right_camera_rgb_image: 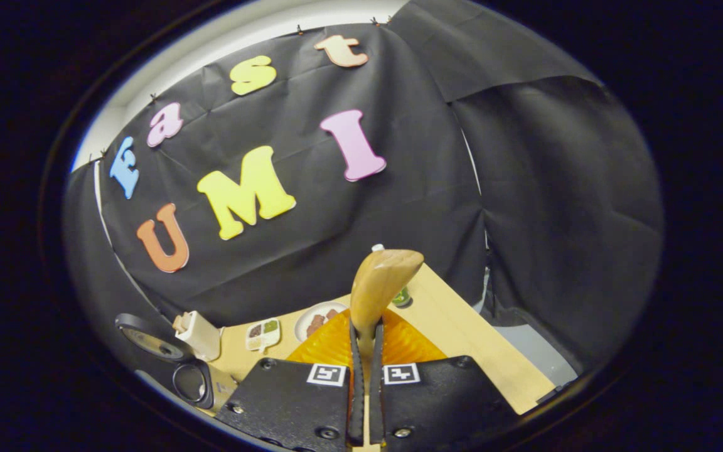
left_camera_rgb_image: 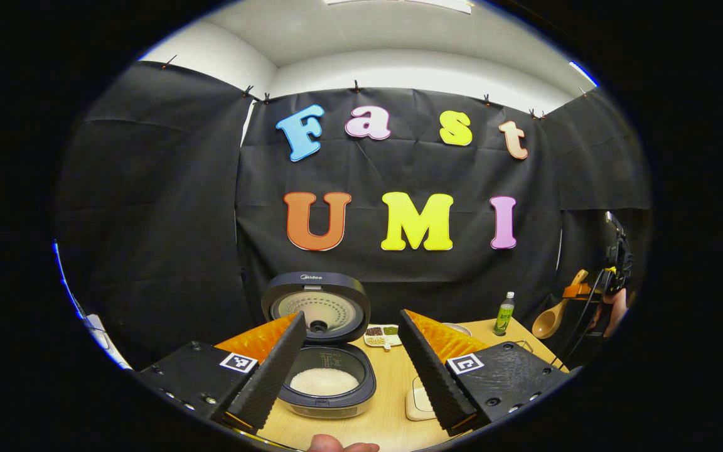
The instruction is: Close the left gripper, press the button to open the rice cooker; take a wooden spoon from the chopstick holder with the right hand, scoop a spoonful of rice and pour it into the rice cooker, then put the wooden spoon back into the chopstick holder.
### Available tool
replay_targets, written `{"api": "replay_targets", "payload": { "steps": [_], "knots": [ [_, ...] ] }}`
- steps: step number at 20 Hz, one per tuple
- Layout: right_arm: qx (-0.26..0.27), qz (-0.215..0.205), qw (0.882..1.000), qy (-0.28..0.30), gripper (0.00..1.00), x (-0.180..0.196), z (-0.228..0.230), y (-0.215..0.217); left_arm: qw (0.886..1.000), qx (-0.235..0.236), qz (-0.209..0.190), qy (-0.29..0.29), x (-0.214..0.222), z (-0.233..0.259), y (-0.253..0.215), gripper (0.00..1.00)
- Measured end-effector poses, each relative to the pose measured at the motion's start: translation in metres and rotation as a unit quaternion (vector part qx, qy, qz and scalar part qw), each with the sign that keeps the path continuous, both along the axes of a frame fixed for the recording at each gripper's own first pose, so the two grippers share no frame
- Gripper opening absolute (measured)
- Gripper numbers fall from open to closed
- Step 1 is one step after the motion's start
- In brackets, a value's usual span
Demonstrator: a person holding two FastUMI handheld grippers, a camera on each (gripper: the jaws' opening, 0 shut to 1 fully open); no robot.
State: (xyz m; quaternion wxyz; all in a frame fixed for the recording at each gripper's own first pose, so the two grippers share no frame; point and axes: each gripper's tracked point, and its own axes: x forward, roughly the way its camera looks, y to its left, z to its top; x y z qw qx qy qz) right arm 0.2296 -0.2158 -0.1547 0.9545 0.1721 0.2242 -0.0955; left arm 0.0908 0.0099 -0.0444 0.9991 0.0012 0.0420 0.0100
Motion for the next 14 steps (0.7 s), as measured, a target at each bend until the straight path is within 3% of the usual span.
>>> {"api": "replay_targets", "payload": {
  "steps": [6,14],
  "knots": [
    [0.011,-0.001,0.999,0.035,0.08,0.038,-0.064,-0.019,0.999,0.017,0.023,0.016,0.013,-0.006,-0.012,0.95],
    [-0.049,0.039,0.997,0.053,0.1,0.059,-0.128,-0.022,0.998,0.036,0.04,0.037,0.019,-0.017,-0.022,0.95]
  ]
}}
